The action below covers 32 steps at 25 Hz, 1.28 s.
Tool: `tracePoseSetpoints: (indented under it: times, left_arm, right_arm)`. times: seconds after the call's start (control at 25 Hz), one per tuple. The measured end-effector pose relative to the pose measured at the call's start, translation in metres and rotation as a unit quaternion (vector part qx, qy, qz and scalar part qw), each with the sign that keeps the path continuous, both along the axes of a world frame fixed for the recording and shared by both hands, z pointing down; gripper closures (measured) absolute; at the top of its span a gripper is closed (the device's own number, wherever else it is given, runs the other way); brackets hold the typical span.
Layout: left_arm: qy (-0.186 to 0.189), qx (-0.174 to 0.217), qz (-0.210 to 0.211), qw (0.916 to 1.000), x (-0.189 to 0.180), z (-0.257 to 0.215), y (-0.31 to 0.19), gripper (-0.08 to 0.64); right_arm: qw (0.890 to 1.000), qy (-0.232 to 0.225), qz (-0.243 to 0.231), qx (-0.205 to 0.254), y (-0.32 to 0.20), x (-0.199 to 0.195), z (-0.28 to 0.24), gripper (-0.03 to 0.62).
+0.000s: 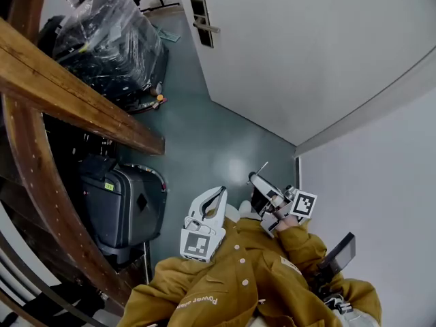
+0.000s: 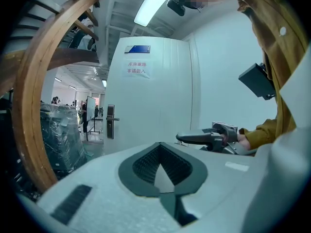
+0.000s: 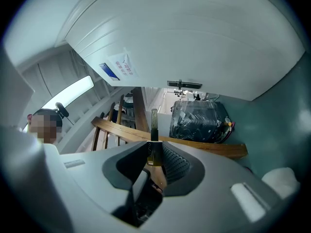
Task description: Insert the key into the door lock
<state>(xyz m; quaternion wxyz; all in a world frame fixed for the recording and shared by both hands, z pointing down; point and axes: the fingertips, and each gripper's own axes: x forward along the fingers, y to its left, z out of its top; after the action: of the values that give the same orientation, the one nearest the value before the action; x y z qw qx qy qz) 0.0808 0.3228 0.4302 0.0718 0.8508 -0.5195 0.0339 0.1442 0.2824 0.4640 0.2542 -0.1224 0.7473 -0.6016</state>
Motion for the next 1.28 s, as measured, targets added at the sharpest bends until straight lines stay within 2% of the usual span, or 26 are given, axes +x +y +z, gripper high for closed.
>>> tracePoseSetpoints:
  times: [0.16,0.36,0.84,0.88,1.0,1.08,1.16,1.28]
  left_arm:
    - [0.017,-0.002,-0.009,0.9998,-0.004,-0.003,-0.026,0.557]
    - [0.036,-0.011,-0.027,0.9989,-0.032,0.009,-0.087,0.557]
    - [0.018,0.003,0.04,0.999,-0.126,-0.004,-0.273,0.557]
    - [0.008,0.004,0.049,0.9987,-0.134,-0.004,-0.285,0.557]
    - [-0.071,0.01,0.103,0.9921,-0.149,-0.001,-0.31,0.557]
    - [-0.084,0.002,0.117,0.9896,-0.153,0.002,-0.323,0.556]
    - [-0.09,-0.005,0.126,0.9879,-0.151,0.003,-0.338,0.497]
    - [-0.101,-0.004,0.145,0.9843,-0.142,0.001,-0.354,0.459]
  right_arm:
    - [1.0,0.003,-0.009,-0.008,-0.022,-0.005,0.004,0.491]
    - [1.0,0.008,-0.006,-0.009,-0.078,-0.021,0.014,0.491]
    - [0.999,0.009,0.045,-0.02,-0.253,-0.11,-0.001,0.491]
    - [0.999,0.009,0.047,-0.019,-0.266,-0.117,-0.003,0.491]
    - [0.998,0.009,0.055,-0.016,-0.295,-0.139,-0.01,0.491]
    - [0.998,0.013,0.058,-0.013,-0.31,-0.151,-0.012,0.491]
    - [0.998,0.018,0.058,-0.012,-0.328,-0.162,-0.014,0.491]
    - [0.998,0.018,0.056,-0.02,-0.349,-0.176,-0.018,0.491]
